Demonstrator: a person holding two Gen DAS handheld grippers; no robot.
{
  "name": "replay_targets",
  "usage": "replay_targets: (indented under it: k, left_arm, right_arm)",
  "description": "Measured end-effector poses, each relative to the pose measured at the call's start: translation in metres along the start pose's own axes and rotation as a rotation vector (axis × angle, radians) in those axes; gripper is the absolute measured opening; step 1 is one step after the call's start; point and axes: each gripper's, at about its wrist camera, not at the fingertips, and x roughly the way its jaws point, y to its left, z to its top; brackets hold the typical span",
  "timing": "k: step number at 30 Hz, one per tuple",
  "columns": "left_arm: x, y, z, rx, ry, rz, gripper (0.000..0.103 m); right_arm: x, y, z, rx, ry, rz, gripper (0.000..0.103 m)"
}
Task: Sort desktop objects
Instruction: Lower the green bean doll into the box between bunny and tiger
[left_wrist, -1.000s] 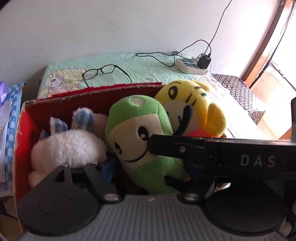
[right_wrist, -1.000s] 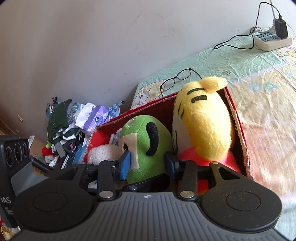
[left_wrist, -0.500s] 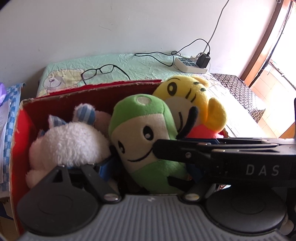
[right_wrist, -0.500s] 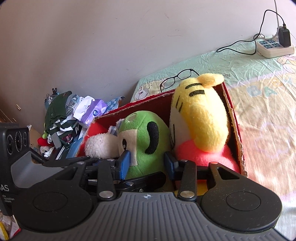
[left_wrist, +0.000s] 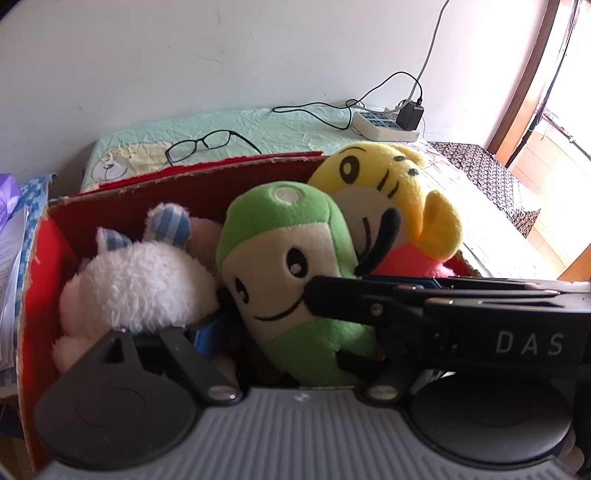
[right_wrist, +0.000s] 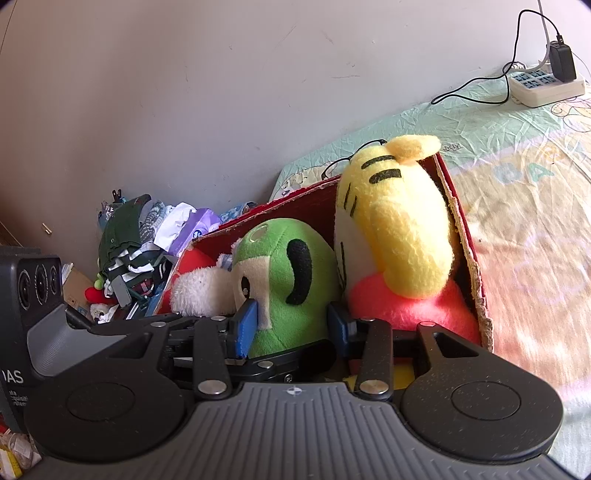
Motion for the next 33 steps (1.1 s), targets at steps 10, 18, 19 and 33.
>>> replay_targets:
  k: [10, 18, 19, 33]
  left_arm:
    - [-0.003, 0.002, -0.009, -0.012, -0.053, -0.016, 0.085]
    - [-0.005, 0.002, -0.016, 0.002, -0.079, -0.025, 0.086]
    - [-0.005, 0.001, -0.016, 0.003, -0.077, -0.022, 0.087]
    - [-0.007, -0.003, -0.009, -0.051, -0.049, 0.029, 0.086]
  right_arm:
    - [0.0, -0.003, -0.001, -0.021, -0.009, 0.003, 0.047]
    - [0.0, 0.0, -0.005, -0.039, -0.021, -0.012, 0.049]
    - [0.0, 0.0, -0.005, -0.043, -0.022, -0.016, 0.05]
    - [-0.002, -0.001, -0.002, -0.023, -0.006, -0.003, 0.052]
